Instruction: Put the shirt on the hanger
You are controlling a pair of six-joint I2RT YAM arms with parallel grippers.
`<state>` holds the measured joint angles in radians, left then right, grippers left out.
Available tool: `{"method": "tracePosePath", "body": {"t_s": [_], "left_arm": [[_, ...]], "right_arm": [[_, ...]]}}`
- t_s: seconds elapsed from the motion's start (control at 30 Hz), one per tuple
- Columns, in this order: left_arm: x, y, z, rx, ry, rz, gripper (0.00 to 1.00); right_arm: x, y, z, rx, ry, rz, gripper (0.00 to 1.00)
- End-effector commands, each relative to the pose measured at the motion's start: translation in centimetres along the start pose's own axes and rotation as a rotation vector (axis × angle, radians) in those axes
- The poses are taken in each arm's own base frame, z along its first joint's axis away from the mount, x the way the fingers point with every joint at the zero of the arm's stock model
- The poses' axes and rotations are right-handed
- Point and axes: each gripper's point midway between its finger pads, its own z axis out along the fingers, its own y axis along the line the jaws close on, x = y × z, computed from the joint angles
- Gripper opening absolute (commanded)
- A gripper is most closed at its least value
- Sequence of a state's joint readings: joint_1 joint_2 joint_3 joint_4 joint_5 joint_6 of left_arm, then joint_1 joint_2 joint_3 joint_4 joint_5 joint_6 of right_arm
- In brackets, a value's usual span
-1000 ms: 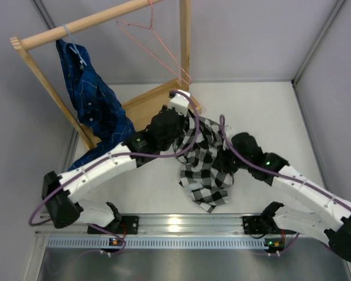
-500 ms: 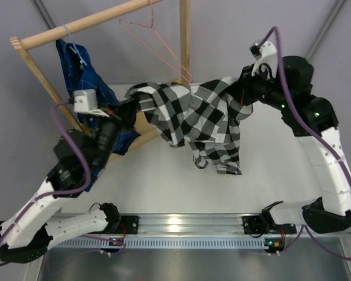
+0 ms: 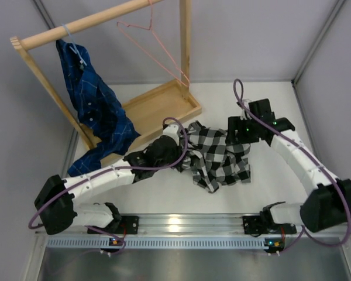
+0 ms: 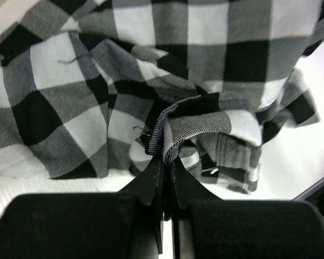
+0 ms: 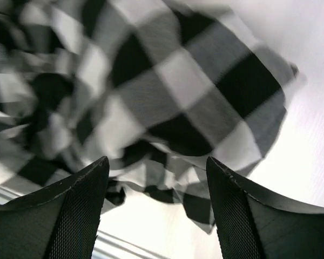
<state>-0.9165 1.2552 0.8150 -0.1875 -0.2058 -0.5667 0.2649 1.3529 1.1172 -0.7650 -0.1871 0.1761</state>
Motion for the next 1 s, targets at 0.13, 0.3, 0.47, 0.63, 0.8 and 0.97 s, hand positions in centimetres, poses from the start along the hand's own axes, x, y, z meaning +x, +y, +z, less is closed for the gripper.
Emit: {"method": "tracePosePath", "body": {"t_s": [0.13, 0.3, 0.47, 0.63, 0.8, 0.97], "left_arm": [[-7.1, -3.0, -0.3, 0.068, -0.192, -0.122, 0.00], [-8.1, -2.8, -0.8, 0.066, -0.217, -0.134, 0.00], [-8.9, -2.2, -1.4, 0.057, -0.247, -0.156, 0.00], [-9.5, -1.9, -1.6, 0.055, -0.261, -0.177, 0.00], [-9.8, -1.5, -2.4, 0.057, -0.280, -0.194, 0.00], [-9.6, -0.8, -3.9, 0.069, -0.315, -0.125, 0.00]], "right_arm": [[3.1, 9.7, -2.2, -0.138, -0.226, -0.253, 0.66], [6.1, 11.8, -2.4, -0.204, -0.305, -0.256, 0.60], [9.5, 13.4, 0.2, -0.259, -0.261, -0.292, 0.58], [10.1, 13.7, 2.4, -0.175, -0.247, -0.316, 0.52], [6.8, 10.4, 3.5, 0.123, -0.351, -0.263, 0.01], [1.6, 12.1, -2.4, 0.129, -0.479, -0.295, 0.00]]}}
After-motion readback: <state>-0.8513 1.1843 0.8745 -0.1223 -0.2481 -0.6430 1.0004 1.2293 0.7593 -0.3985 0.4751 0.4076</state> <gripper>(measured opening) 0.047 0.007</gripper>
